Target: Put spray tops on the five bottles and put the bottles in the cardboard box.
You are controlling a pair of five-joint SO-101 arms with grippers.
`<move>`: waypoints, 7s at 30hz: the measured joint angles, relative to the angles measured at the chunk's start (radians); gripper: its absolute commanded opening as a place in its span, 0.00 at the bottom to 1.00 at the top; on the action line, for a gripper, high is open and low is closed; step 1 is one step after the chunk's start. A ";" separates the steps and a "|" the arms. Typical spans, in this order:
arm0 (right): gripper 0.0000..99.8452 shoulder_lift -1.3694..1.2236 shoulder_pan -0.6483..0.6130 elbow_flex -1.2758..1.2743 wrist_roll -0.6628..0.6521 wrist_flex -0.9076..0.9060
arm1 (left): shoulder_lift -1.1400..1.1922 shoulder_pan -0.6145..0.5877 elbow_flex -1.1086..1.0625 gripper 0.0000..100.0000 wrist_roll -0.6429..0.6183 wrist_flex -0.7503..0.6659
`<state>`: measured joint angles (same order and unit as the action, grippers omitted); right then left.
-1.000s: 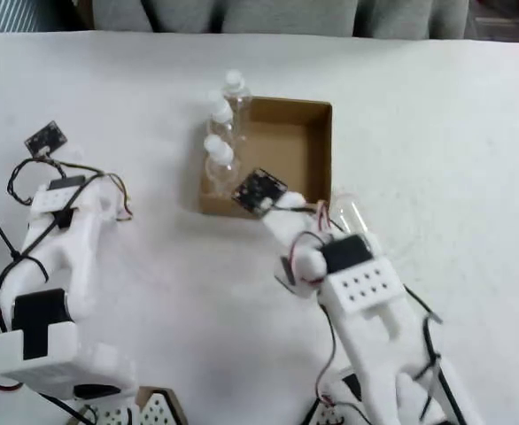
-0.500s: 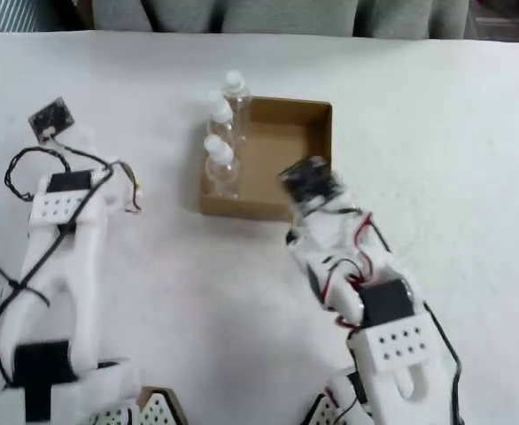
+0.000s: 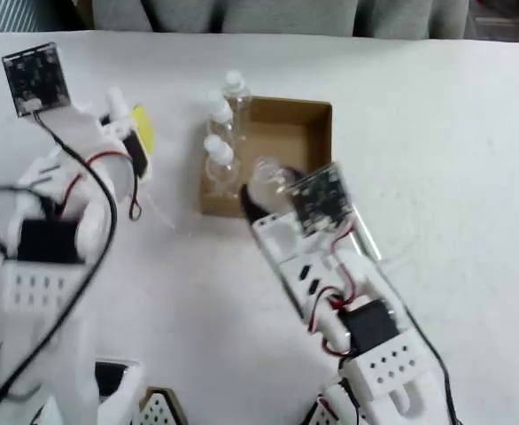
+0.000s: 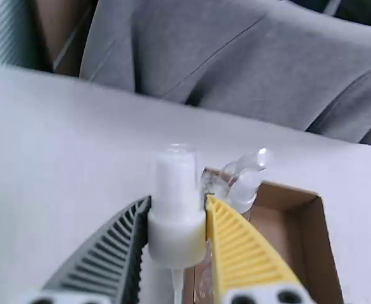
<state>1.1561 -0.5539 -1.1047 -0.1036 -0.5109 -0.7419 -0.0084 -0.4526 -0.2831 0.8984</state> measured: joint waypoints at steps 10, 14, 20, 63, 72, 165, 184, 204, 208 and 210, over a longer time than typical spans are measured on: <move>0.02 0.176 -0.072 -0.362 0.003 0.252 | -0.232 0.138 0.003 0.02 0.140 -0.129; 0.02 0.310 -0.071 -0.448 0.003 0.259 | -0.236 0.212 0.003 0.02 0.157 -0.252; 0.02 0.482 -0.075 -0.526 0.003 0.259 | -0.236 0.351 0.003 0.02 0.158 -0.285; 0.02 0.341 -0.114 -0.535 0.003 0.307 | -0.227 0.454 -0.091 0.02 0.164 -0.350; 0.02 0.341 -0.114 -0.535 0.003 0.307 | -0.239 0.446 -0.258 0.02 0.164 -0.411; 0.02 -0.465 0.396 0.075 0.006 0.773 | -0.766 -0.063 -1.250 0.09 0.178 -0.235; 0.02 -1.352 0.310 0.608 0.006 0.979 | -0.772 -0.063 -1.250 0.09 0.198 -0.244; 0.02 -1.915 0.336 1.046 0.006 1.163 | -0.772 -0.052 -1.250 0.09 0.198 -0.244; 0.02 -1.964 0.350 1.088 0.011 1.163 | -0.772 -0.052 -1.250 0.09 0.198 -0.253; 0.02 -1.967 0.351 1.094 0.048 1.163 | -0.772 -0.052 -1.250 0.09 0.198 -0.259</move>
<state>-0.8109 -0.2025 -0.0107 -0.0560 0.6521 -1.5136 -0.0606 -1.7031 -0.0852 0.6391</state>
